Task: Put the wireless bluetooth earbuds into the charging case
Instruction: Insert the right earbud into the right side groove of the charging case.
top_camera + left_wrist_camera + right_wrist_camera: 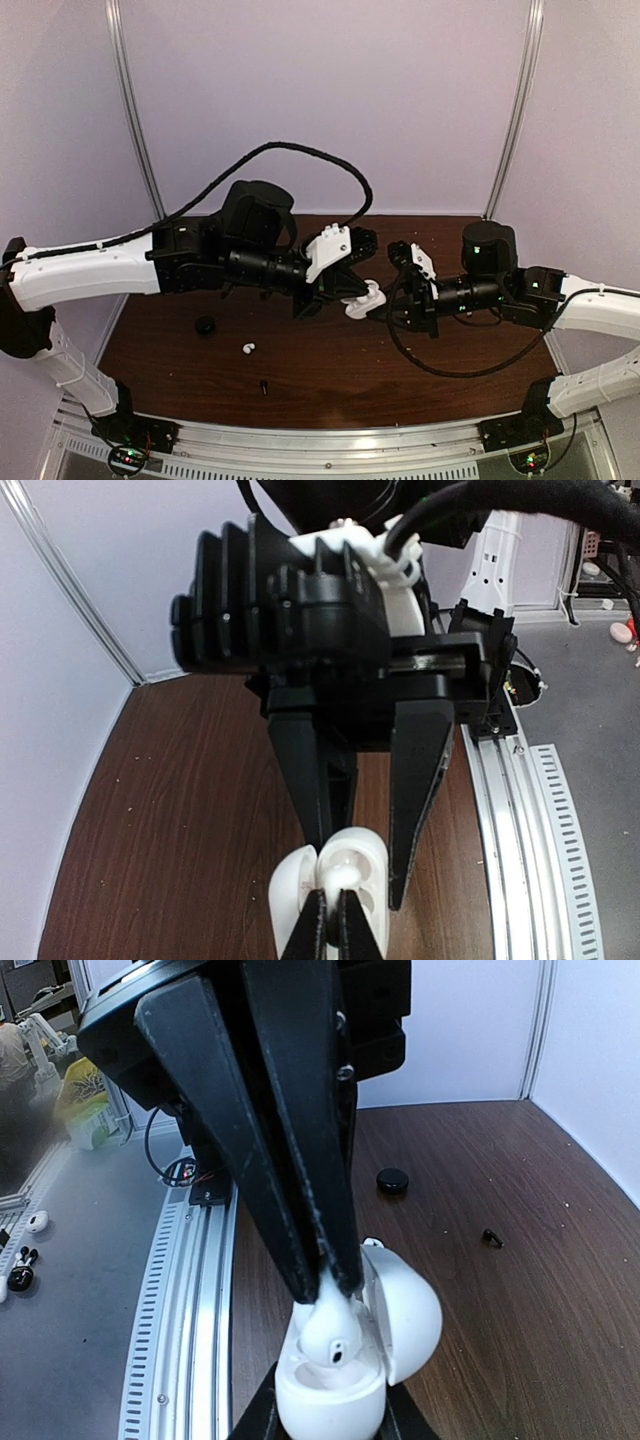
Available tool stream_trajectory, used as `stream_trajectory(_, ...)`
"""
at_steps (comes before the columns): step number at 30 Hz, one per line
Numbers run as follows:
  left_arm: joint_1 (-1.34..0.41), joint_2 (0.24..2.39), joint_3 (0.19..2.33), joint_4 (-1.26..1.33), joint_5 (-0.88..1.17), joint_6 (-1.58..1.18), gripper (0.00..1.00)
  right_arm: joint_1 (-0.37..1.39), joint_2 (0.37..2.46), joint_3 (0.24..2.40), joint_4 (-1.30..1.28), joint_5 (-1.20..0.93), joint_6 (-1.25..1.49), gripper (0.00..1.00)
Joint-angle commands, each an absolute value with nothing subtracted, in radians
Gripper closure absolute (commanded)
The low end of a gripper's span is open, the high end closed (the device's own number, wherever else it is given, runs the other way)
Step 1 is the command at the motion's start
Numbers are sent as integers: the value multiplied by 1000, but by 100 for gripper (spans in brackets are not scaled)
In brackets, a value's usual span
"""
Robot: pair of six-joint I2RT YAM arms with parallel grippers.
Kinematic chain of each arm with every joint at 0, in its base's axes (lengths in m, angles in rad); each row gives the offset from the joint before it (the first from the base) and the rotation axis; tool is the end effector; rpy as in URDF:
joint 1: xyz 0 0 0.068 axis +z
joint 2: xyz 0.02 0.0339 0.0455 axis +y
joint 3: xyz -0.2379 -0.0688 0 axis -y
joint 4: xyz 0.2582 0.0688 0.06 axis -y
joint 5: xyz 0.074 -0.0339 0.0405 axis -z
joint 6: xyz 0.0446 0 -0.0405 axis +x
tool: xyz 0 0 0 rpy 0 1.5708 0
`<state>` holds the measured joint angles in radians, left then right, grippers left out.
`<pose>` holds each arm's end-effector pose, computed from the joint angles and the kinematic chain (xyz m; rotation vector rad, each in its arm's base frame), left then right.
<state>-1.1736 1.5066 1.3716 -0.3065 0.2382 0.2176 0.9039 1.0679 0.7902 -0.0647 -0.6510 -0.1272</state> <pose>0.1353 -0.3496 0.3255 1.4659 1.5080 -0.8339 0.1478 0.2314 0.2721 -1.3673 1.4700 1.1316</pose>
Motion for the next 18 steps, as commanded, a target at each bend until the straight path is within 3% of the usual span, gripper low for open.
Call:
stream_trajectory(1,-1178,1531,1406,-266,208,203,100,911,1069,805,-14,-666,-119,100)
stream_trajectory(18,-1187,1566,1392,-280,270,207,100,911,1055,810,47,-664,-90,100)
